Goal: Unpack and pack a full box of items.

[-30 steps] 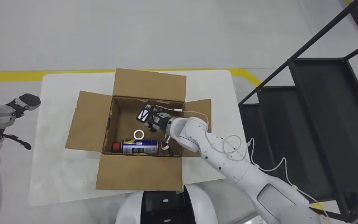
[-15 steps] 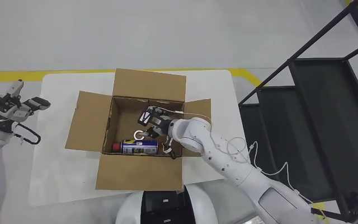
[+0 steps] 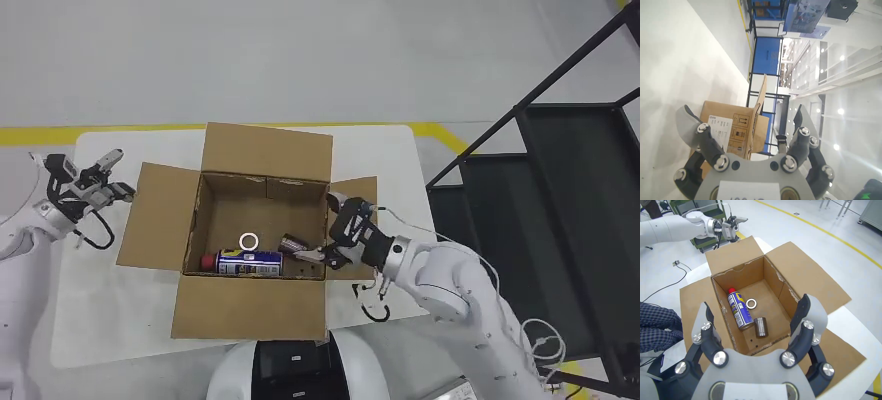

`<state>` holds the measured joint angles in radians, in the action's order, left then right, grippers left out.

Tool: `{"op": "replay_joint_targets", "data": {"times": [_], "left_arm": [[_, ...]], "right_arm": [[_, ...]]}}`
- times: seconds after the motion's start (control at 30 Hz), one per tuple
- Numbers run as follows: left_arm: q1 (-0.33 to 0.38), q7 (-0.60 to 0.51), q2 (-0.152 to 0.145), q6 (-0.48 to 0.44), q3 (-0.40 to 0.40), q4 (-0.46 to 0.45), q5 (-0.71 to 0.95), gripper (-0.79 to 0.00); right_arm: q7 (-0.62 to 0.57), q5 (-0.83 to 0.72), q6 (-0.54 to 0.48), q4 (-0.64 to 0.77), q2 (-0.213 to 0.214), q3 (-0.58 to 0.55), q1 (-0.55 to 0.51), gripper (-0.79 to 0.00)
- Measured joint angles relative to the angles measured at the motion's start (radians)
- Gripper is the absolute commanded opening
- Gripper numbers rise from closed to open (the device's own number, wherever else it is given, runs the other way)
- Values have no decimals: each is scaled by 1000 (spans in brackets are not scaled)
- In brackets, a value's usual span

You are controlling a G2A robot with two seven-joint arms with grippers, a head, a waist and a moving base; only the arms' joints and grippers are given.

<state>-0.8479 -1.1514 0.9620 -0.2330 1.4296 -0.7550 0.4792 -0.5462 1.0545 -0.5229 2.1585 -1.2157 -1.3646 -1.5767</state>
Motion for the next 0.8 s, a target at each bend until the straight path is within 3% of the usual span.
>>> {"op": "replay_joint_targets", "data": {"times": [0.2,0.37,0.53,0.67,0.8], "left_arm": [[66,-209,6,17,3,74,122,0],[76,-384,1,56,6,8,196,0],[43,-384,-5,98,-43,-148,219,0],[19,-384,-6,115,-95,-248,226,0],[10,-384,-1,75,-137,-301,210,0]], "right_arm": [[62,-101,-13,28,16,-180,-146,0],[131,-203,-31,1,23,-303,-256,0],[168,-325,-92,-57,28,-357,-337,0],[126,-427,-172,-110,34,-343,-364,0],[79,-487,-220,-128,39,-292,-369,0]]}}
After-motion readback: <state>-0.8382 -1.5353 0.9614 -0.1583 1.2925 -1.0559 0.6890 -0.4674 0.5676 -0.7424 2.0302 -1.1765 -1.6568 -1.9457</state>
